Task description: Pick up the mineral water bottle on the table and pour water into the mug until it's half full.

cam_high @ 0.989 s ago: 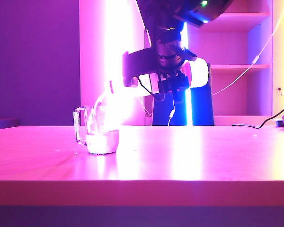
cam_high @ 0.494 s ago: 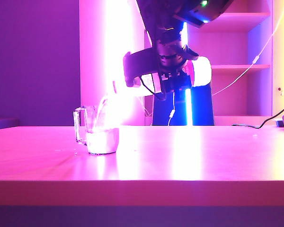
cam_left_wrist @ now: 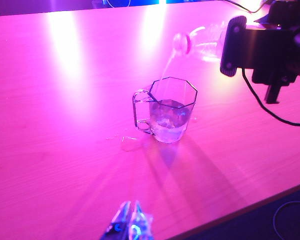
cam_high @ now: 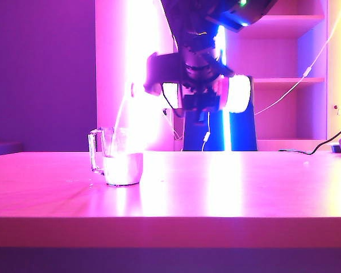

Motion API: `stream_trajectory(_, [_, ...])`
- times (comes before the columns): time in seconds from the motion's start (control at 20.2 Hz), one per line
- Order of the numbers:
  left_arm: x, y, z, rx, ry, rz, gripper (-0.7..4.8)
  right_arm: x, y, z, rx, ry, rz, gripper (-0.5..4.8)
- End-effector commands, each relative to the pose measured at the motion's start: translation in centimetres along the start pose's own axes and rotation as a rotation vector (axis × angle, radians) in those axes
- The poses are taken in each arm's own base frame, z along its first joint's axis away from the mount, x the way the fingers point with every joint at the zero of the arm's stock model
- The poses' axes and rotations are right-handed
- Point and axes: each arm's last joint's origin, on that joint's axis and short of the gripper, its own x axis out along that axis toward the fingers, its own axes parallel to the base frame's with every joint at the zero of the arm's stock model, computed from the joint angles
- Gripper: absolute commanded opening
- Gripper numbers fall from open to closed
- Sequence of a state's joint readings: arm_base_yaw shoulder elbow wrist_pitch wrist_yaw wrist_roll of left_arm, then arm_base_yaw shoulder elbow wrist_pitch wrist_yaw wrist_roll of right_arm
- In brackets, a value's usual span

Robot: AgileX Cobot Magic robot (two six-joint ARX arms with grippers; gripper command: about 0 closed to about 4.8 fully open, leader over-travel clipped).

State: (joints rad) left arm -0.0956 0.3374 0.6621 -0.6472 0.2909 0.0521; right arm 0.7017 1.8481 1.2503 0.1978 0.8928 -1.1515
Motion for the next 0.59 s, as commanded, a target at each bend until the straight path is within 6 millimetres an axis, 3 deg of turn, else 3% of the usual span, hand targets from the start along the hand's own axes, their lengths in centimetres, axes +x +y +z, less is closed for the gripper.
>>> stream_trajectory(0.05, [-0.1, 0.0, 0.3, 0.006, -0.018, 0.001, -0.05, -0.5, -0.6, -0.4, 0.396, -0.066, 0.102, 2.52])
stream_trajectory(0.25, [-0.1, 0.0, 0.3, 0.006, -0.019, 0.001, -0.05, 0.3, -0.2, -2.5, 0.843, -0.123, 0.229, 2.52])
stream_trajectory(0.44, [-0.1, 0.0, 0.2, 0.006, -0.017, 0.000, -0.05, 1.2, 2.3, -6.8, 1.155, -0.296, 0.266, 2.51])
stream_trajectory(0.49, [-0.1, 0.0, 0.2, 0.006, -0.017, 0.000, -0.05, 1.4, 3.5, -8.8, 1.278, -0.377, 0.285, 2.51])
stream_trajectory(0.59, [-0.1, 0.0, 0.2, 0.006, -0.017, -0.002, -0.05, 1.3, 4.7, -10.7, 1.355, -0.424, 0.248, 2.51])
